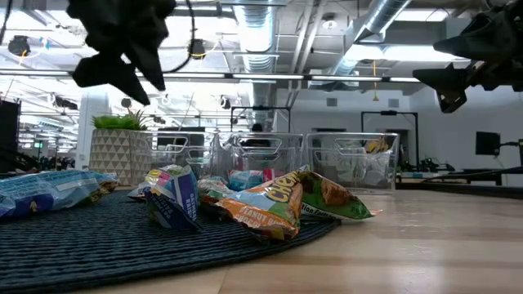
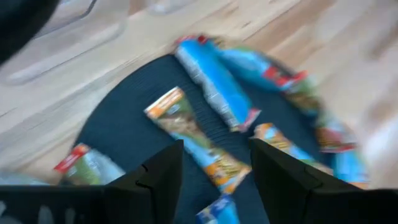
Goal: Pick and place Granola Bars by type
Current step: Put the orange granola bar into the left transparent bin
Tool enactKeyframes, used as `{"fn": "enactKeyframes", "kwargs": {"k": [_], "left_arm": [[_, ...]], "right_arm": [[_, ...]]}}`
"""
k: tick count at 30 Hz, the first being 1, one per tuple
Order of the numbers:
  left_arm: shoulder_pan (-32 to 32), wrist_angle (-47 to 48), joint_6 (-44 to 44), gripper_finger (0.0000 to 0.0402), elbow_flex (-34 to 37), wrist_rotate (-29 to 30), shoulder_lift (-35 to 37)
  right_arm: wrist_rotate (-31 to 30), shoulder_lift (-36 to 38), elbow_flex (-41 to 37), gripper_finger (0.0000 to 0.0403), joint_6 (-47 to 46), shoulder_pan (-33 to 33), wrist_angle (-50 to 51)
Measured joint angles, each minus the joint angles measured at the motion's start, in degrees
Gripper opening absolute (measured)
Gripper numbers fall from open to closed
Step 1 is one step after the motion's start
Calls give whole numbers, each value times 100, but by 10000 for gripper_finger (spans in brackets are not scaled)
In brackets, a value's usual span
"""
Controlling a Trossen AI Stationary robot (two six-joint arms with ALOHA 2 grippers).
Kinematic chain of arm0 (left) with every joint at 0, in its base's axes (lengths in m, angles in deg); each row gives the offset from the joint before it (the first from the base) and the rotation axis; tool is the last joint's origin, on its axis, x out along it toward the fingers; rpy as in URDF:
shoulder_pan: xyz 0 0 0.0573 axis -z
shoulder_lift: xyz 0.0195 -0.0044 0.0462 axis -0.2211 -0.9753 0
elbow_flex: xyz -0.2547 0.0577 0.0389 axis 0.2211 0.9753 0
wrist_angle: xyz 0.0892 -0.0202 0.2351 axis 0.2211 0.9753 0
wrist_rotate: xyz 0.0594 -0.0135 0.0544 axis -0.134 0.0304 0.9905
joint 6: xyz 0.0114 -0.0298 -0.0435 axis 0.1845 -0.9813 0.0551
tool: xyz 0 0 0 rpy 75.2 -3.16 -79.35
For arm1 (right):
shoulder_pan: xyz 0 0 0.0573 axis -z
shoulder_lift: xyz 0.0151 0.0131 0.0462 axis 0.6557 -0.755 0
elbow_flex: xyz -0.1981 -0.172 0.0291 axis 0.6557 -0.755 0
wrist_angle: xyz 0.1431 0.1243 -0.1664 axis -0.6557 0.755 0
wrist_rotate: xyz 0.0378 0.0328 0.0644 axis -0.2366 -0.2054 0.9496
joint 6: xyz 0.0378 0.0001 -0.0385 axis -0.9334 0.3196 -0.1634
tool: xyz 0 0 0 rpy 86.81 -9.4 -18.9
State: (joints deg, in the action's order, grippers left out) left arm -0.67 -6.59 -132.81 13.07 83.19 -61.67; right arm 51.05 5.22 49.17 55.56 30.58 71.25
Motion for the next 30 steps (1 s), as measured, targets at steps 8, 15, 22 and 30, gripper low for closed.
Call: {"fn": "enactKeyframes", "kwargs": {"k": [8,15,22,30], "left_arm": [[-56,-107,-519,178,-351,-569,-1163],[-258,-252,-803,178,-351,-866,-1871],[-451,-557,-949,178,-351,-902,-2195],[-607,-398,-1138,178,-353,-893,-2195]], "right_arm": [[0,-1,2,244,2,-2,-1],[0,-2,2,244,2,-2,-1],[0,-2,0,244,2,0,-1],[1,-2,0,244,2,0,0]]}}
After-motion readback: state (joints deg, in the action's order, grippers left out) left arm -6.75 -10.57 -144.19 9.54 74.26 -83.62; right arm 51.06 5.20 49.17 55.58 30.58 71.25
